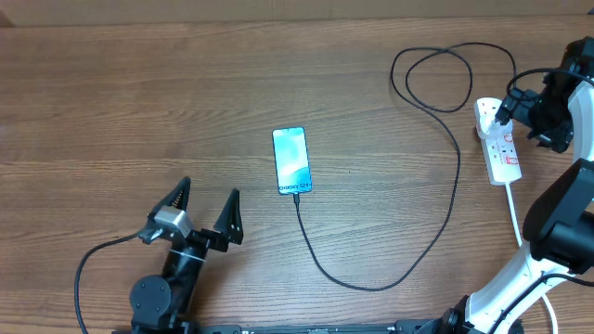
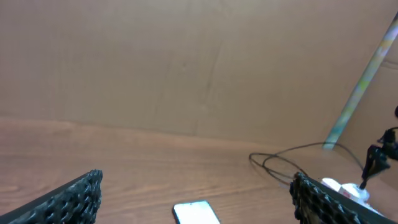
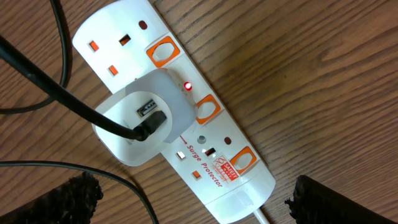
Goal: Plug charger to phone and switch on socket
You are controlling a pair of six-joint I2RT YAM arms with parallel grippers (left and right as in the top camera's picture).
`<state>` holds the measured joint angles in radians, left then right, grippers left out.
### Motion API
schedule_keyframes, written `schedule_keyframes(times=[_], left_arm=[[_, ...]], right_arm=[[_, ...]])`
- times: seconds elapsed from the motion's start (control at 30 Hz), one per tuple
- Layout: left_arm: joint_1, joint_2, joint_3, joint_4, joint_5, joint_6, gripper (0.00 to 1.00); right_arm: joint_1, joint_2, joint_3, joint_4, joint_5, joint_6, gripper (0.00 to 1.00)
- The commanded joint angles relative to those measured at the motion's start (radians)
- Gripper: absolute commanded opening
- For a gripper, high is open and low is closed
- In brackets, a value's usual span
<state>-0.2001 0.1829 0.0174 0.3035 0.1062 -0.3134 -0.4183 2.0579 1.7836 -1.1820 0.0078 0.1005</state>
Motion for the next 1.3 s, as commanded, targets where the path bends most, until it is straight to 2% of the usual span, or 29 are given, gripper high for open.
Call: schedule_keyframes(times=[0.0,0.17,0.4,1.27], left_arm=[[0.011,-0.074,-0.013,-0.023,-0.03,0.023,0.99],[0.021,-0.152,-0.013,-0.096,-0.036,0.023,1.0],[0.06,-0.18,-0.013,-0.379,-0.046,0.04,1.0],[0.071,-0.179,-0.013,-0.378,-0.055,0.048,1.0]], right_arm=[[-0.003,-0.035,-0.003,0.004,0.01,-0.004,1.0],[-0.003,-0.036,-0.003,0.004,0.01,-0.004,1.0],[-0.003,-0.035,-0.003,0.004,0.01,-0.004,1.0],[-0.003,-0.036,-0.003,0.004,0.01,-0.004,1.0]])
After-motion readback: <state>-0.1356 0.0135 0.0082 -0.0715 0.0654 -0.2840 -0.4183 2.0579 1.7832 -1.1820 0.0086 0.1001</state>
